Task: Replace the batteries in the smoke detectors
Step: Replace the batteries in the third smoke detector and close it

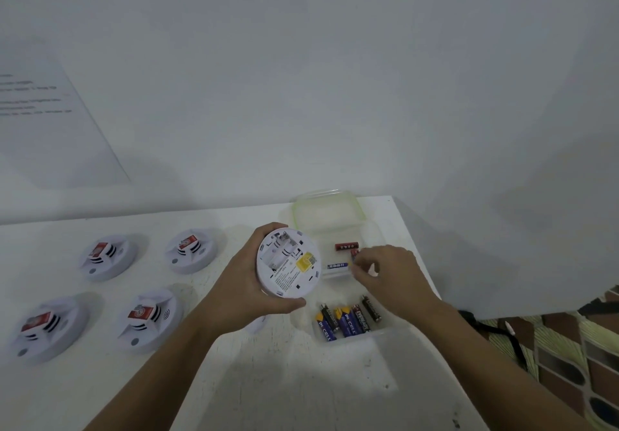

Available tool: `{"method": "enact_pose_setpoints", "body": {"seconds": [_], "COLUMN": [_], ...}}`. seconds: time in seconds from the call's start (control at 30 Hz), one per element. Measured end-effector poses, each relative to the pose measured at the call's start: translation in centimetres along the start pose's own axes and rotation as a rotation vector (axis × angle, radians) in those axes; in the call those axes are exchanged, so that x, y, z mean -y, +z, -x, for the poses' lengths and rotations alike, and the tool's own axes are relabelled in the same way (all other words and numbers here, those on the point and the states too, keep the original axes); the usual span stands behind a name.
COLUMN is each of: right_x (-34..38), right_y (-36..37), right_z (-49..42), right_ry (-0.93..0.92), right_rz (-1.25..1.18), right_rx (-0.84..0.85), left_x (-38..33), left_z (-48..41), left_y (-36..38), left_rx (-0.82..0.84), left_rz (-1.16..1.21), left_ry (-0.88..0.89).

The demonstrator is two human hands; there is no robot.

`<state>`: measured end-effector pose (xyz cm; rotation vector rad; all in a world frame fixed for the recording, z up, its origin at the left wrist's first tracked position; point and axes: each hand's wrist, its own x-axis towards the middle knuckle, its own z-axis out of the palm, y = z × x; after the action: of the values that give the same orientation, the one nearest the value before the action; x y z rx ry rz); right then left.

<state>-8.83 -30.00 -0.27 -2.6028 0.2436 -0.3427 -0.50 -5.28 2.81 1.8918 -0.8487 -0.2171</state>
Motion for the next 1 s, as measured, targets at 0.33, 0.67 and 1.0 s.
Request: {"method": "enact_pose_setpoints", "body": {"seconds": [0.33,0.67,1.0], "right_x": [0.6,0.2,-0.4], "right_y": [0.5,1.8,2.4], "right_z": [-7.7,-10.0,-9.2], "right_ry": [-0.041,-0.031,0.069], "right_rz": [0.161,0.167,-0.098], "right_rx": [0.44,0.624,0.408], "left_x": [0.2,1.4,2.1], "left_z": [-1.7,-2.0,-2.1], "left_y": [-0.9,-1.4,-1.5], "left_rx": [-0.014,-0.001,-0.002], "left_rz": [0.006,0.007,0.015], "left_ry": [0.021,-0.012,-0.032]}}
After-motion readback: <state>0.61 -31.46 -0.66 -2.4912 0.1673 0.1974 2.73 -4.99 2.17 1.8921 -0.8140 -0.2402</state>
